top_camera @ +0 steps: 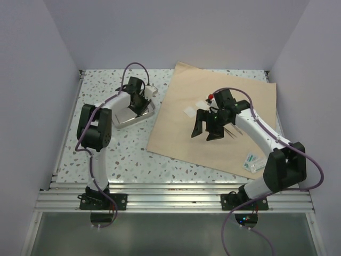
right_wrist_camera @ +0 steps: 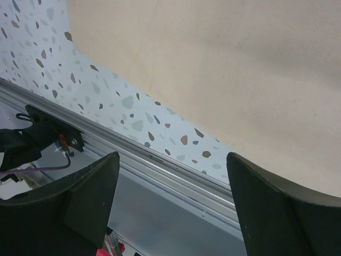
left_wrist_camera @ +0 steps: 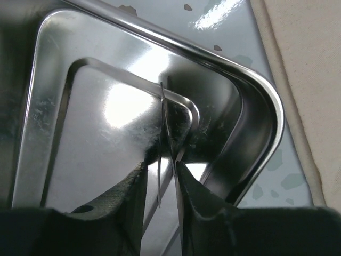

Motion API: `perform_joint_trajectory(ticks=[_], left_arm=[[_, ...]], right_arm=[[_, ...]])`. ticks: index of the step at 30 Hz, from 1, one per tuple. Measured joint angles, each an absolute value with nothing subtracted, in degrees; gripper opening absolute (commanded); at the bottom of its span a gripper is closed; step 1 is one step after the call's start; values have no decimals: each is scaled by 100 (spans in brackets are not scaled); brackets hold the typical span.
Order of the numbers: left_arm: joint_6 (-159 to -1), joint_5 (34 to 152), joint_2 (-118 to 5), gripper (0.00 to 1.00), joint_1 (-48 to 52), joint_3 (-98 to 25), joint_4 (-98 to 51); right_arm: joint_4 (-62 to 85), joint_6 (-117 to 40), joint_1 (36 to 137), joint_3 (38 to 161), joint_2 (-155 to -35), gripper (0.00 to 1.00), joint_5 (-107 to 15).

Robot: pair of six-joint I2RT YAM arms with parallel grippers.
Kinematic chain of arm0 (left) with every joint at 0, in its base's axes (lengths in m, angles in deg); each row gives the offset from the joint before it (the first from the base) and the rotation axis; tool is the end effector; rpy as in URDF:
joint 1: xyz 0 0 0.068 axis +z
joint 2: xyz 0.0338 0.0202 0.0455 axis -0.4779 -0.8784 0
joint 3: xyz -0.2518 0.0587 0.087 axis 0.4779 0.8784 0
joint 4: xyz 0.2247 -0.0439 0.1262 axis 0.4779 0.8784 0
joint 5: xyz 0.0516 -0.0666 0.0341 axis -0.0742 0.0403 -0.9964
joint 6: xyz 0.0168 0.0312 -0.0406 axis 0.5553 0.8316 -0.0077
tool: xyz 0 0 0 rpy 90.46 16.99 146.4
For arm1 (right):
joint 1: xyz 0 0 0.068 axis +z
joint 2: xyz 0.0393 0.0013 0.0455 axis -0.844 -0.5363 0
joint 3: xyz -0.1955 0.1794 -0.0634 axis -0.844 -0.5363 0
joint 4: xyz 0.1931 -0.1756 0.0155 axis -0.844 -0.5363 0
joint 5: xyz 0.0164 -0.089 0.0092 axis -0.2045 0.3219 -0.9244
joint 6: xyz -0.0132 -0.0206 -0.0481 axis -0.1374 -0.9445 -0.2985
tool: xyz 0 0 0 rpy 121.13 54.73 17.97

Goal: Prepare the surgical pack

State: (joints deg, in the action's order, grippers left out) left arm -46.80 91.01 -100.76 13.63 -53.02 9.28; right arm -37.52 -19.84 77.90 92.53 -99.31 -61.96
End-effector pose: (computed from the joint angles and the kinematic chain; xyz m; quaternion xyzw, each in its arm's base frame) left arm 0.4279 -0.1179 0.1689 0.3142 0.9163 -0.0388 0.2453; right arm 0.2697 0.1150 0.2642 0.0044 0.9598 0.2606 0.1038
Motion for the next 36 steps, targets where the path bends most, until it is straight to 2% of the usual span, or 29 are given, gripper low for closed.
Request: perform_joint_trajectory(ticks=[9, 18, 19, 20, 21, 24, 25, 29, 36], left_arm=[[-5179, 9060, -9851, 46, 1376, -5256, 989], [-6254, 8970, -8647, 53, 1577, -5175, 992], [-6470, 8979, -8502, 58, 1588, -5143, 978], [-6652, 9025, -8347, 59, 1597, -5059, 959], [-6868, 9114, -8153, 59, 1603, -4902, 915], [-7478, 9475, -7510, 59, 1603, -4194, 710], [-7677, 9606, -7311, 59, 1599, -3960, 657], [-8250, 10100, -6859, 56, 1544, -3337, 450], [-8516, 10579, -6774, 53, 1437, -3105, 227]], right_arm=[[-3778, -2058, 7777, 9666, -10175, 84, -5844], [-3793, -2539, 7646, 10195, -10945, 80, -3796], [-3776, -2633, 7596, 10195, -11030, 78, -3591], [-3761, -2751, 7537, 10216, -11170, 76, -3368], [-3752, -2790, 7460, 10230, -11233, 76, -3285], [-3756, -3006, 7108, 10411, -11714, 67, -3110], [-3737, -3072, 6984, 10468, -11887, 61, -3079], [-3680, -3389, 6632, 10590, -12374, 47, -3079], [-3568, -3793, 6647, 10737, -12643, 40, -3250]])
